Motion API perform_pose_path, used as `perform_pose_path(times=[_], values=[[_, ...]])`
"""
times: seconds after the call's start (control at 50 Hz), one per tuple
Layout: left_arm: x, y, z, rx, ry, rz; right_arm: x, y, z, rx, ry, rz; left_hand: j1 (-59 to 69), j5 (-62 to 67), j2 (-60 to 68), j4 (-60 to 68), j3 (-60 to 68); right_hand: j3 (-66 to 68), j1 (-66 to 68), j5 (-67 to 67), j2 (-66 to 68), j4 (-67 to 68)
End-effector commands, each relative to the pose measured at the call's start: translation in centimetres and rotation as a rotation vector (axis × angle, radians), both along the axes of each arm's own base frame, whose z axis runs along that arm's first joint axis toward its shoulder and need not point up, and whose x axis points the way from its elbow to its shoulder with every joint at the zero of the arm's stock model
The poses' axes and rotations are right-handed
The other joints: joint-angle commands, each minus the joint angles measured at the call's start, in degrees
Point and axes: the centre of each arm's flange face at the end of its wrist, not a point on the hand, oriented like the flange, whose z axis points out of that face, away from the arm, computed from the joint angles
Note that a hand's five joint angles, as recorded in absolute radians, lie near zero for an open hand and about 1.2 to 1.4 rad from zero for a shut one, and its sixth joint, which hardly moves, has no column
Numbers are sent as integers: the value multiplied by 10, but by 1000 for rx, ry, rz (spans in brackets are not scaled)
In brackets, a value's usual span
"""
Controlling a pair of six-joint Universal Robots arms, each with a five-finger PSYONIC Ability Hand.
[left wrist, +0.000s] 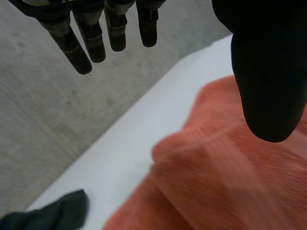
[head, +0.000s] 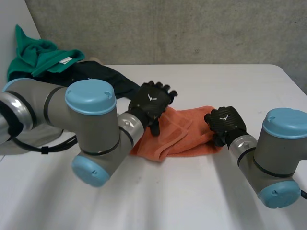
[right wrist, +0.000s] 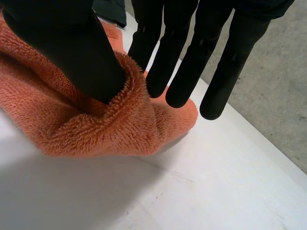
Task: Fold the laundry.
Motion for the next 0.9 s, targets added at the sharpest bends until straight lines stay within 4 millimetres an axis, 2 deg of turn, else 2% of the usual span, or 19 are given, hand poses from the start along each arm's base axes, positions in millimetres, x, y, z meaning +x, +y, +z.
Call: perform_pose_path(times=[0.02, 0.12, 0.24, 0.32, 0.38, 0.46, 0.48, 0.52, 0.54, 0.56, 0.58, 0.62, 0.7, 0.8, 0.9], values=[[16, 30, -11, 112, -89, -22, -1, -1, 1, 2, -6, -6, -21, -29, -20, -19, -22, 119, 155, 140, 123, 113], [15, 40, -25, 140, -114, -55, -1, -1, 0, 3, -5, -4, -21, -29, -20, -19, -22, 119, 155, 140, 123, 113], [12, 40, -43, 144, -147, -64, -1, 0, 1, 2, -6, -3, -21, -29, -20, -19, -22, 119, 155, 140, 123, 113], [8, 35, -51, 124, -152, -61, -1, 0, 1, 2, -6, -3, -21, -29, -20, -19, -22, 119, 155, 140, 123, 113], [3, 24, -54, 91, -132, -36, 0, 1, 0, 5, -4, -1, -21, -29, -20, -19, -22, 119, 155, 140, 123, 113], [2, -3, -58, 25, -105, 76, 0, 2, 0, 4, -3, 1, -21, -29, -20, -19, -22, 119, 155, 140, 123, 113], [15, -29, -54, -16, -95, 231, 0, 2, 1, 3, -4, 1, -21, -29, -20, -19, -22, 119, 155, 140, 123, 113], [41, -59, -48, -54, -92, 465, -1, 1, 1, 2, -4, -1, -21, -29, -20, -19, -22, 119, 155, 140, 123, 113], [55, -71, -43, -69, -85, 578, -1, 1, 1, 3, -5, -3, -21, -29, -20, -19, -22, 119, 155, 140, 123, 113], [79, -87, -39, -86, -100, 763, -1, 0, 2, 0, -5, -4, -21, -29, -20, -19, -22, 119, 155, 140, 123, 113], [85, -90, -39, -87, -109, 807, -2, 0, 3, -1, -7, -6, -21, -29, -20, -19, -22, 119, 155, 140, 123, 113], [84, -87, -40, -80, -116, 804, -2, 0, 3, -2, -7, -7, -21, -29, -20, -19, -22, 119, 155, 140, 123, 113], [74, -70, -42, -33, -124, 683, -2, -1, 3, -3, -6, -7, -21, -29, -20, -19, -22, 119, 155, 140, 123, 113], [54, -45, -31, -15, -78, 499, -1, -1, 1, 1, -1, 0, -21, -29, -20, -19, -22, 119, 155, 140, 123, 113], [40, -31, -21, -37, -37, 409, -1, 0, 1, 1, 6, 3, -21, -29, -20, -19, -22, 119, 155, 140, 123, 113]])
